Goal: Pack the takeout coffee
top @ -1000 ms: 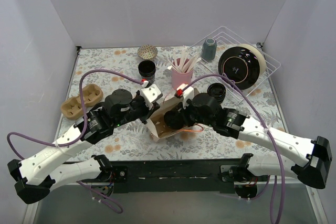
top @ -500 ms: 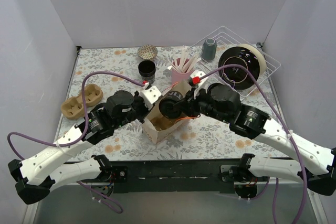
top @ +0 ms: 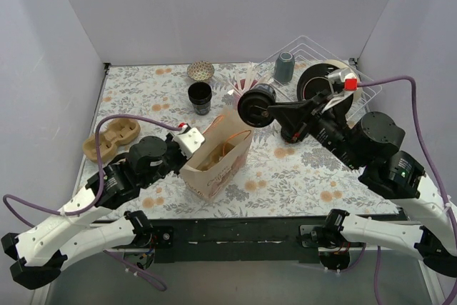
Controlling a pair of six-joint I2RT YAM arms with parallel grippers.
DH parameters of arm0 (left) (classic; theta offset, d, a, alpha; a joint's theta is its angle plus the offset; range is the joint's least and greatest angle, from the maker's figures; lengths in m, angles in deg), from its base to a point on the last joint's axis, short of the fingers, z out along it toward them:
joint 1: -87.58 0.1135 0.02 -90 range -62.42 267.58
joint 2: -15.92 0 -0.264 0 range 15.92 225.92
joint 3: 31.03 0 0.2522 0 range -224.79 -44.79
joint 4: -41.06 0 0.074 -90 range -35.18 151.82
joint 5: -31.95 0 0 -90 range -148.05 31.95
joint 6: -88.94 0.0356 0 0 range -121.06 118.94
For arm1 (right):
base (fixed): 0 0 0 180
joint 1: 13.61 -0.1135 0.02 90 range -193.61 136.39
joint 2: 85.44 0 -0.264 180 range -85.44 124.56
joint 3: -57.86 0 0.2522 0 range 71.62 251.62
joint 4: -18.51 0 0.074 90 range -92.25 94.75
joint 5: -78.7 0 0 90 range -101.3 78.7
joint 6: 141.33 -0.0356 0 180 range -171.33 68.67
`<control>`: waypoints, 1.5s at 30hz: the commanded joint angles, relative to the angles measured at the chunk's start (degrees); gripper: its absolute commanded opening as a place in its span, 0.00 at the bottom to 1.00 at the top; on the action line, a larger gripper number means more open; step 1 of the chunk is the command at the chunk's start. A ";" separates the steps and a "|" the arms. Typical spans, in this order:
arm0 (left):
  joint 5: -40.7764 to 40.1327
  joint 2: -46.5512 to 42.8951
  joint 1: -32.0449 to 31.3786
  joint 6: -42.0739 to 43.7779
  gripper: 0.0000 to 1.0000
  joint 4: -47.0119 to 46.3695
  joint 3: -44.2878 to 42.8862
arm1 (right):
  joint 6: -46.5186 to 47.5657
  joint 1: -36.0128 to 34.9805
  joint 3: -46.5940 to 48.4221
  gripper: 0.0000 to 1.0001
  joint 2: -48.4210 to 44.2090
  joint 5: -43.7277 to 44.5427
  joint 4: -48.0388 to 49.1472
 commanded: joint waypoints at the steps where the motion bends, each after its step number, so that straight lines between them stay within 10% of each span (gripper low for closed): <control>1: 0.54 -3.47 -0.14 2.73 0.00 4.71 0.43 | -7.48 0.00 0.94 0.01 0.18 15.08 -5.65; 10: 4.85 -6.11 -0.23 4.31 0.00 9.55 -1.07 | -18.55 6.23 -5.20 0.01 2.56 11.19 -18.34; 22: 5.56 -5.32 -0.23 3.87 0.00 13.68 -5.81 | -29.54 20.74 -39.90 0.01 -13.87 -12.92 -1.73; 34: 7.14 -1.72 -0.14 5.10 0.00 10.87 -7.05 | -40.17 22.06 -52.93 0.02 -27.50 -10.39 -8.40; 45: 8.02 -0.40 -0.14 6.60 0.00 9.55 -8.10 | -41.50 22.15 -49.08 0.42 -25.40 -4.33 -21.38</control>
